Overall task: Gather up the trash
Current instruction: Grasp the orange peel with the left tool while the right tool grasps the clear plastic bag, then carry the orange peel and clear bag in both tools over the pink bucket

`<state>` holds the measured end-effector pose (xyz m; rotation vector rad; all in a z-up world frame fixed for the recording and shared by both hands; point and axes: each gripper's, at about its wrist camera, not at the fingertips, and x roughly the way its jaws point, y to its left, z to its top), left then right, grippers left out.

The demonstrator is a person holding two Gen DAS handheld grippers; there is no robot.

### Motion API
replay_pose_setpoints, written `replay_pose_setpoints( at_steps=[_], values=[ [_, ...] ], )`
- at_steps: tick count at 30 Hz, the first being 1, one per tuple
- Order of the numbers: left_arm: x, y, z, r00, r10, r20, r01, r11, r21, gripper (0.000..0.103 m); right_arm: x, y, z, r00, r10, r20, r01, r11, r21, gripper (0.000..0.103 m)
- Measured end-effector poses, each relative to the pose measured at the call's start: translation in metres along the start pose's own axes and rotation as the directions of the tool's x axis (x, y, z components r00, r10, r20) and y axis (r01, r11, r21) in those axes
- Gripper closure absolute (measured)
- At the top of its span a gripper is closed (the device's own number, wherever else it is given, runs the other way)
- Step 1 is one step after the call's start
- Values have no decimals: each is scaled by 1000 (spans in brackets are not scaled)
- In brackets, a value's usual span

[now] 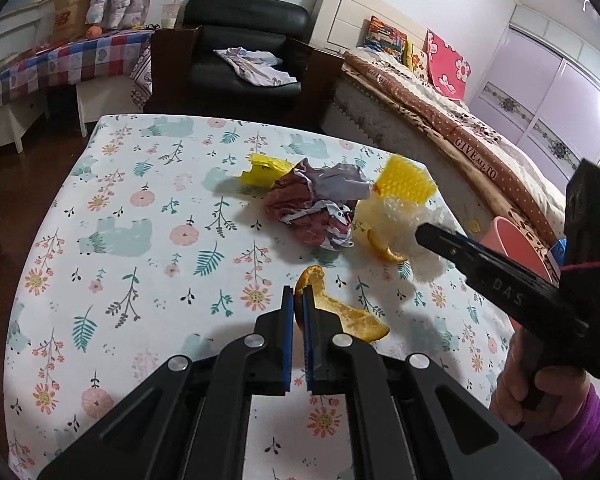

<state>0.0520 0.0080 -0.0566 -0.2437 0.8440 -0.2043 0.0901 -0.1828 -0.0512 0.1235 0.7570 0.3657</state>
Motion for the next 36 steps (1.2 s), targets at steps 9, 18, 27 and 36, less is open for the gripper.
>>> replay_pose_setpoints(
  at_steps=[9, 18, 27, 36],
  values=[
    [-14, -4, 5, 999, 4, 40, -3, 1000, -13, 100, -34, 11, -14, 998, 55, 7, -55, 998, -11, 97],
    [-34, -15, 7, 996, 19, 84, -18, 1000, -8, 100, -64, 19, -21, 996, 83, 41, -82, 996, -25, 97],
    [-55, -28, 7, 990, 52, 130, -53, 999, 3, 100, -87, 23, -25, 993, 96, 76, -94, 995, -27, 97],
    [-62, -44, 10, 987, 45, 153, -48, 999, 22, 100, -105, 14, -29, 991, 76, 112, -76, 997, -10, 97]
  ],
)
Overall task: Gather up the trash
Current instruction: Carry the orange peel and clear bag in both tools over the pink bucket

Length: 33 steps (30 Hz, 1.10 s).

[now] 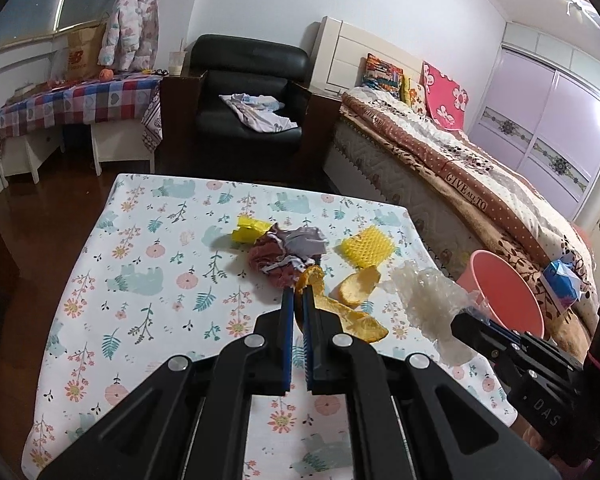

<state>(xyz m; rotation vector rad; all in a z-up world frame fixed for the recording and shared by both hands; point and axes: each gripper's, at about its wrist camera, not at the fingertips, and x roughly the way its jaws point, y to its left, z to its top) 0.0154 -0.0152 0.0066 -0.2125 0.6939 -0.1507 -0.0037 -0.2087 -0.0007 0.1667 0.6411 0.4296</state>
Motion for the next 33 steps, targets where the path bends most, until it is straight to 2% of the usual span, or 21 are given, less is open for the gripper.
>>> replay_pose_setpoints(
  at_steps=[12, 20, 33],
  values=[
    [1, -36, 8, 999, -48, 18, 47, 998, 49, 100, -33, -34, 1, 995, -69, 71, 64, 995, 74, 97],
    [10, -80, 12, 995, -103, 9, 101, 987, 121, 100, -57, -72, -1, 983, -144, 114, 126, 981, 149, 97],
    [34, -157, 13, 979, -201, -27, 202, 952, 229, 100, -94, -141, -9, 942, -295, 159, 244, 929, 279, 97]
  ],
)
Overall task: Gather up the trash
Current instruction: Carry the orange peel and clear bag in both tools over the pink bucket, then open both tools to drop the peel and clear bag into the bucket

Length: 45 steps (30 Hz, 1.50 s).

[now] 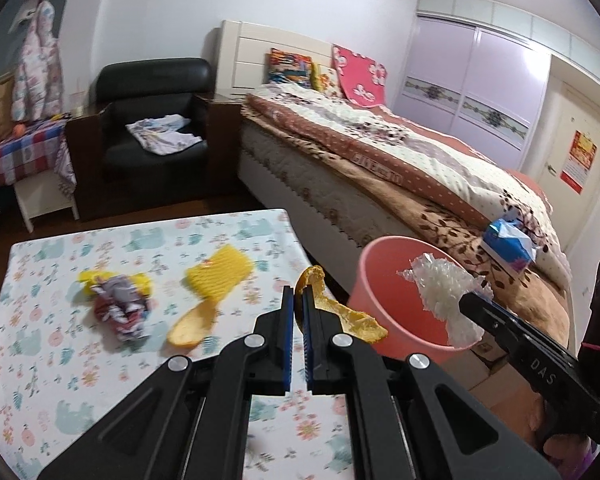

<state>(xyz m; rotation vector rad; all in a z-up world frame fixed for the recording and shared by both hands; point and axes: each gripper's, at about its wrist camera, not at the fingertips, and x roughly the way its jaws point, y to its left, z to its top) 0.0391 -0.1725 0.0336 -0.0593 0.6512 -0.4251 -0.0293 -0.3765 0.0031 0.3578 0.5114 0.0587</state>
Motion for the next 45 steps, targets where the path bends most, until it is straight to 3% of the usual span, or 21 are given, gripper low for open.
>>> replay_pose_setpoints(
  at_steps=[11, 25, 38, 41, 45],
  values=[
    [36, -47, 8, 997, -61, -36, 63, 996, 67, 100, 2, -55, 0, 997, -76, 0, 76, 993, 86, 97],
    [93, -95, 0, 985, -112, -128, 128, 984, 120, 100, 12, -88, -3, 992, -123, -30, 125, 985, 122, 97],
    [135, -109, -8, 971, -135, -199, 158, 982, 101, 99, 24, -99, 3, 988, -151, -34, 154, 982, 107, 97],
    [140, -111, -10, 967, -145, -208, 166, 982, 87, 94, 26, -101, 3, 987, -157, -36, 160, 981, 106, 97],
    [144, -112, -11, 966, -149, -209, 169, 982, 79, 77, 28, -103, 4, 986, -163, -38, 166, 980, 111, 97]
  ],
)
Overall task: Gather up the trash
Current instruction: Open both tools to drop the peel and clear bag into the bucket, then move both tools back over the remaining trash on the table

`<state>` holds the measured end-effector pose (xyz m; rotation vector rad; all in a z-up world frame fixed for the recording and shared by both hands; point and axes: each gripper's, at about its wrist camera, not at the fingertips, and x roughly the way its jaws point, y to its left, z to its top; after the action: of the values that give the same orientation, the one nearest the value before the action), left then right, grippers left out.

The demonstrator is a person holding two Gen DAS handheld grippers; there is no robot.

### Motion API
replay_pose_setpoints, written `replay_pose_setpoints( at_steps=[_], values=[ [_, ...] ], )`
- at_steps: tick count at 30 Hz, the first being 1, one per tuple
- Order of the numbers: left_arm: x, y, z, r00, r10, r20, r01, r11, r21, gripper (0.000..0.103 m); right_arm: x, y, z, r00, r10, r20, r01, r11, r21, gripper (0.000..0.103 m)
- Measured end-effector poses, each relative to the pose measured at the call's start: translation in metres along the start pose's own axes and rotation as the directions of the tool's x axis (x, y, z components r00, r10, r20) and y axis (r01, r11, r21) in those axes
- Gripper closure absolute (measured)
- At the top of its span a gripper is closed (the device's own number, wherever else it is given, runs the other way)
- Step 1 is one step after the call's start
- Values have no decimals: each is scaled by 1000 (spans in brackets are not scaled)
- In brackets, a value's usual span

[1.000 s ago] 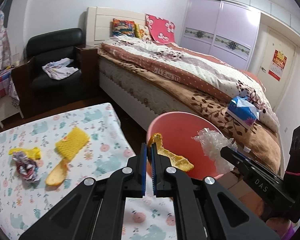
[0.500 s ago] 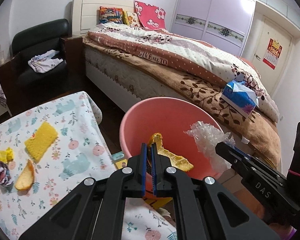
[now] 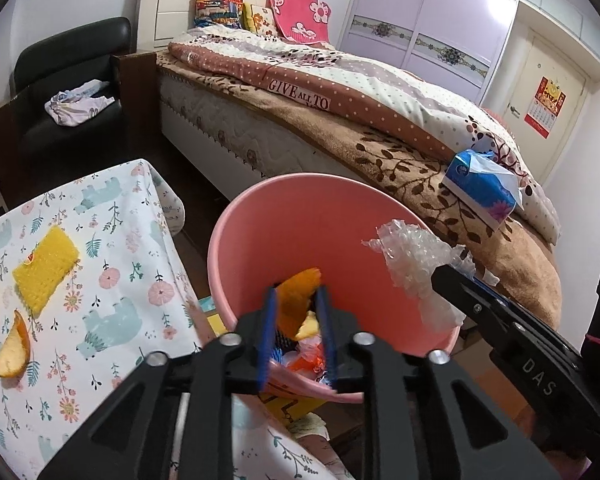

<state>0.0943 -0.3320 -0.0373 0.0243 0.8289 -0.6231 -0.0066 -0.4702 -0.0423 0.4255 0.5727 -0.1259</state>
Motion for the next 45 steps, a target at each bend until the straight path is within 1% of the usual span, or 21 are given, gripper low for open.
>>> replay_pose_setpoints(
  at_steps=[1, 3, 6, 9, 10, 11, 12, 13, 14, 21, 28, 35, 39, 45],
  values=[
    [0, 0, 0, 1000, 3, 7, -3, 1000, 2, 72, 0, 1, 0, 1000, -2, 1, 2, 1000, 1, 97],
    [-2, 0, 2, 1000, 7, 20, -8, 1000, 8, 69, 1, 0, 0, 1000, -6, -3, 6, 1000, 5, 97],
    [-6, 0, 3, 999, 19, 38, -20, 1000, 21, 59, 4, -2, 0, 1000, -16, -17, 16, 1000, 11, 97],
    [-8, 4, 4, 999, 30, 44, -31, 999, 16, 58, 7, -5, -1, 999, -22, -39, 23, 999, 26, 96],
    [-9, 6, 4, 999, 31, 42, -31, 999, 11, 57, 8, -6, -1, 999, -19, -45, 20, 999, 34, 93],
    [-9, 7, 4, 999, 32, 40, -32, 999, 5, 57, 8, -7, -2, 999, -17, -46, 19, 999, 39, 85],
    [-9, 9, 4, 999, 34, 38, -34, 999, -1, 57, 7, -8, -2, 999, -15, -44, 17, 999, 47, 79],
    [-9, 10, 3, 999, 37, 37, -37, 999, -4, 57, 6, -9, -2, 999, -12, -38, 14, 999, 53, 69],
    [-9, 11, 3, 999, 39, 36, -39, 999, -5, 56, 4, -9, -3, 999, -13, -31, 15, 998, 55, 65],
    [-17, 19, -1, 998, 52, 39, -52, 999, -18, 56, -4, -10, -2, 1000, -11, -24, 13, 998, 55, 64],
    [-38, 27, -4, 996, 68, 65, -66, 998, -23, 56, -20, -2, -1, 1000, -12, 4, 12, 999, 36, 64],
    [-66, 40, -11, 991, 92, 96, -88, 995, -40, 56, -37, 22, -2, 1000, -8, 27, 8, 1000, -8, 64],
    [-85, 52, -17, 987, 111, 114, -106, 993, -50, 54, -44, 36, -3, 999, 2, 35, -1, 999, -40, 64],
    [-117, 76, -27, 979, 142, 147, -131, 988, -80, 53, -54, 64, -8, 999, 26, 46, -22, 996, -86, 64]
  ],
)
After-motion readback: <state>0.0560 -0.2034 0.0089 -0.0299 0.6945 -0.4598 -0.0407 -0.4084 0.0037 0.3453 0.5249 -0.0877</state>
